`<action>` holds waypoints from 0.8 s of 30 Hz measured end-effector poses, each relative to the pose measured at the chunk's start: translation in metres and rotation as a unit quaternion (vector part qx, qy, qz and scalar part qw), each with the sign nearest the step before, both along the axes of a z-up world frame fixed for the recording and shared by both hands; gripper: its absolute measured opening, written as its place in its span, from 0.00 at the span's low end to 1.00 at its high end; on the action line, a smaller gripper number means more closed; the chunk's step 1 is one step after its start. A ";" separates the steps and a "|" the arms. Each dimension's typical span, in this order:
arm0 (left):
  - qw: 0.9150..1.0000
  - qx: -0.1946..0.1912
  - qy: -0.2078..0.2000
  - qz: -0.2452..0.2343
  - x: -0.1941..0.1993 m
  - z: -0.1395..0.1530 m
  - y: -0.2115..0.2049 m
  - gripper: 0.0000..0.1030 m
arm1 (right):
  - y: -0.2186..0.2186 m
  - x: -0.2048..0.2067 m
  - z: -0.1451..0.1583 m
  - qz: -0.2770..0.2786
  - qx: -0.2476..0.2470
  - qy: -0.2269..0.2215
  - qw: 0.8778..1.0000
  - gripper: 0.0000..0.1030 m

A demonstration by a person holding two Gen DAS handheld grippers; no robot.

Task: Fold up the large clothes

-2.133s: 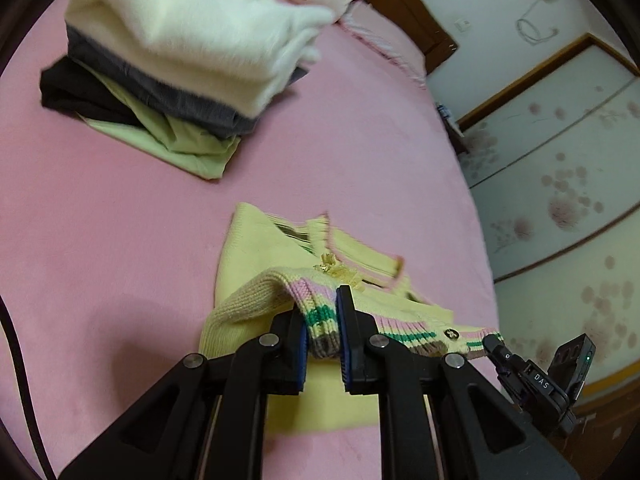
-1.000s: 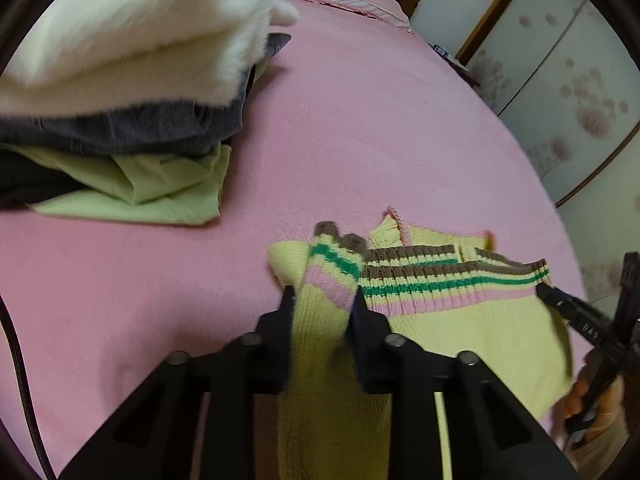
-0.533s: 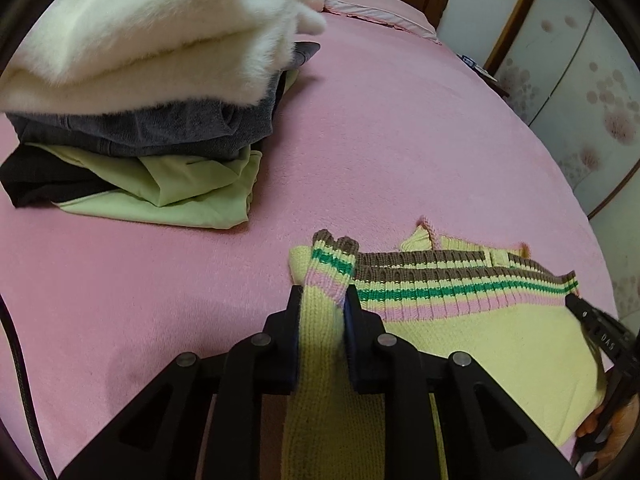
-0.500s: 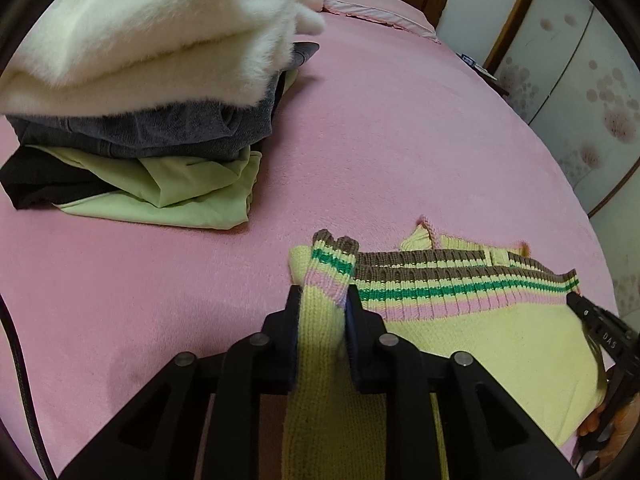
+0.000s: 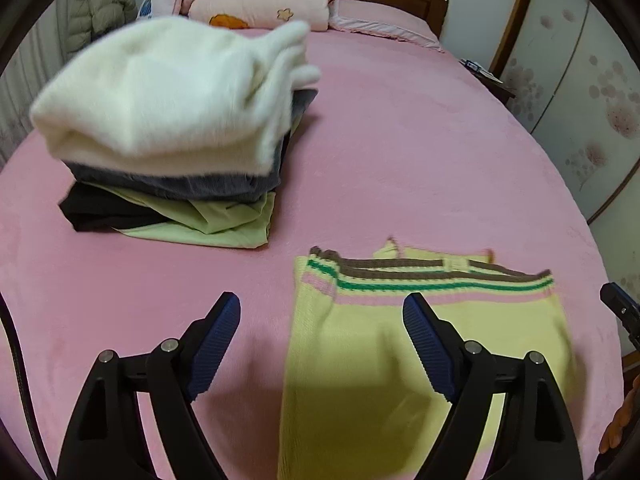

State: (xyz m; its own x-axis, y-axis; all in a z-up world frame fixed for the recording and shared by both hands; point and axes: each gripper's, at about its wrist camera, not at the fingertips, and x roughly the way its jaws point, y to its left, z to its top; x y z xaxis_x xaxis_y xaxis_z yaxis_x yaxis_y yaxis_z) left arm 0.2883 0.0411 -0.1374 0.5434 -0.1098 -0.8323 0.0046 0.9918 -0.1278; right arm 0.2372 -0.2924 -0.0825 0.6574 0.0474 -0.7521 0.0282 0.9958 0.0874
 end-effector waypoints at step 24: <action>0.999 0.008 -0.020 -0.032 -0.104 0.097 -0.028 0.85 | 0.024 -0.081 0.072 0.010 0.047 -0.021 0.999 0.35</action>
